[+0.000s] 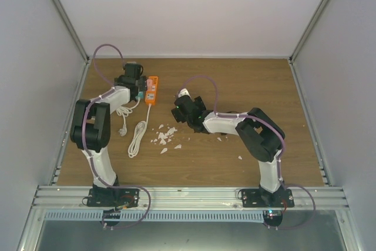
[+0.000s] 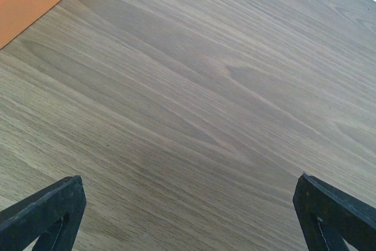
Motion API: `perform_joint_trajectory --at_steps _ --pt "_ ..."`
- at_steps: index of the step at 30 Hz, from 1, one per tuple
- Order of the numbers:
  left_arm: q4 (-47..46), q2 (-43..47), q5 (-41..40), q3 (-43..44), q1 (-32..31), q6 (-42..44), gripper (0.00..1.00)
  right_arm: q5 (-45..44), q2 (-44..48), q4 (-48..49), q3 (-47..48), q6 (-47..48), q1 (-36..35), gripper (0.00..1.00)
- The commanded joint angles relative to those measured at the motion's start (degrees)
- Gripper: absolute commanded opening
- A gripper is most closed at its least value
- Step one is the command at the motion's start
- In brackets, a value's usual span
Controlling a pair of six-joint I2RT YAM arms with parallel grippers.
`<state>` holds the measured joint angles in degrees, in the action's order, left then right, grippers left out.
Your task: Insert the plug
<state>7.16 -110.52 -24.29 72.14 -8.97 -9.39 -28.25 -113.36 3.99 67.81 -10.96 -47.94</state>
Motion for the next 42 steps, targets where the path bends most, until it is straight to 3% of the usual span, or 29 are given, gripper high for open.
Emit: perform_joint_trajectory --at_steps 1,4,5,6,8,9,24,30,42 --pt "-3.8 7.8 5.7 -0.3 -0.2 2.3 0.99 -0.9 -1.5 -0.2 1.3 -0.2 -0.6 1.00" --pt "-4.9 10.3 8.7 -0.2 0.3 2.9 0.99 -0.9 -1.8 -0.3 1.6 -0.1 -0.6 1.00" --pt "-5.1 11.0 10.1 -0.2 0.7 3.0 0.94 -0.9 -1.8 -0.4 1.7 -0.2 -0.6 1.00" --pt "-5.5 11.7 11.8 -0.2 1.2 3.2 0.78 -0.9 -2.0 -0.5 1.7 -0.1 -0.6 1.00" --pt "-6.2 12.5 16.2 -0.3 2.5 3.3 0.17 -0.9 -2.1 -0.6 1.8 -0.1 -0.6 1.00" --pt "-6.1 12.7 17.2 -0.2 3.4 2.9 0.02 -0.9 -2.1 -0.6 1.9 -0.1 -0.6 1.00" --pt "-5.4 3.0 24.0 2.9 7.1 2.6 0.00 -0.8 -4.0 -1.3 3.3 0.1 -0.7 0.99" --pt "0.8 -2.3 18.8 6.8 7.5 0.6 0.00 -0.8 -4.1 -1.5 3.5 0.0 -0.7 0.99" --pt "-0.1 2.3 20.9 6.8 7.8 0.9 0.00 -0.7 -4.3 -1.7 3.6 0.1 -0.9 1.00"
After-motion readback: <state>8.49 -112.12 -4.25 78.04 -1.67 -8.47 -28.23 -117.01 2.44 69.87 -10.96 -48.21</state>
